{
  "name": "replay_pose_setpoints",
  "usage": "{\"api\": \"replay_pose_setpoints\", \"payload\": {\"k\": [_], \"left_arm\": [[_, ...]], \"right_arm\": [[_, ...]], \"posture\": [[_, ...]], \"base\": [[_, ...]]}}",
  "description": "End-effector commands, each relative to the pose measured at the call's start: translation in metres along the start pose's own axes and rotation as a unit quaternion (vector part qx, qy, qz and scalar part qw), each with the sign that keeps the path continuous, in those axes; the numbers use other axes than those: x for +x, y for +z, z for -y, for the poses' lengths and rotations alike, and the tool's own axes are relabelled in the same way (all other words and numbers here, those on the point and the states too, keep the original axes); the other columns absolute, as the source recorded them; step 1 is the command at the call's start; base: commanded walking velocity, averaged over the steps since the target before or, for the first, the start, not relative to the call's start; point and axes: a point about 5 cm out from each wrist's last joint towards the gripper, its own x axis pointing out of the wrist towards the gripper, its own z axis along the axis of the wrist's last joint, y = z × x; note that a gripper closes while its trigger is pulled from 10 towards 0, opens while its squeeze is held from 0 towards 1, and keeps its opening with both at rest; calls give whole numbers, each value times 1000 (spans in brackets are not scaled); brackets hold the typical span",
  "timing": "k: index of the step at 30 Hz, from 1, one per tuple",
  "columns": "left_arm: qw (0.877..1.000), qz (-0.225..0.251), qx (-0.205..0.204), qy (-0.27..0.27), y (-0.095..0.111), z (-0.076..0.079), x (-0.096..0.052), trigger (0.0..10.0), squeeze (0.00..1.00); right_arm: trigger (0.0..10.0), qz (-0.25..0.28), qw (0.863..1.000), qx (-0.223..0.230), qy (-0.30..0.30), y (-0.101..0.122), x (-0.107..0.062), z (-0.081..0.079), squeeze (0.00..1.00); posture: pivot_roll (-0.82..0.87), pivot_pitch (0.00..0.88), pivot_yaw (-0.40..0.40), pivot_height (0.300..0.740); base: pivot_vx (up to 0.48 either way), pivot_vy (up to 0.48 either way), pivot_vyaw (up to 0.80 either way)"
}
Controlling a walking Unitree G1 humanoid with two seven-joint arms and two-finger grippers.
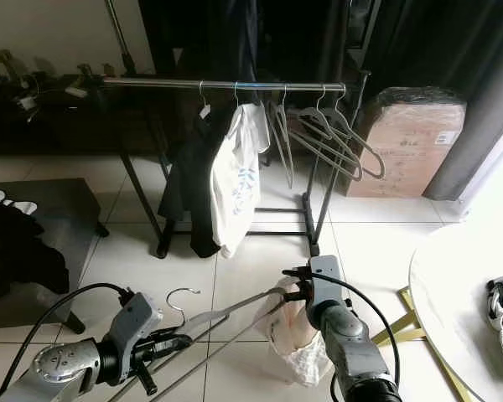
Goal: Hang hanger
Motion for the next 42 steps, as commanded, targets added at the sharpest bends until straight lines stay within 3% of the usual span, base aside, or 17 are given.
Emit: {"api": "replay_pose_setpoints", "payload": {"k": [1, 9, 13, 25, 34, 42], "left_arm": [[1000, 0, 0, 3, -1, -1, 1, 10000, 0], [1000, 0, -15, -17, -2, 4, 4, 10000, 0], [1000, 0, -16, -24, -1, 3, 5, 10000, 0], [997, 39, 5, 68, 14, -17, 7, 10000, 0], [1000, 13, -17, 0, 5, -2, 8, 10000, 0], [1000, -6, -20, -10, 0, -1, 6, 10000, 0]], "right_arm": [[10000, 17, 1000, 6, 10, 10, -1, -1, 0], [10000, 33, 995, -8, 96, 28, -7, -19, 0], [10000, 28, 987, -42, 151, 34, -12, -32, 0], [10000, 2, 991, -54, 122, 29, -15, -25, 0], [10000, 24, 984, -72, 163, 44, -20, -38, 0], [10000, 30, 980, -89, 178, 54, -24, -43, 0]], "posture": [[83, 112, -35, 740], [74, 115, -30, 740], [75, 118, -31, 740], [77, 130, -32, 740], [75, 132, -27, 740], [74, 131, -24, 740]], "base": [[0, 0, 0], [0, 0, 0], [0, 0, 0], [0, 0, 0], [0, 0, 0], [0, 0, 0]]}}
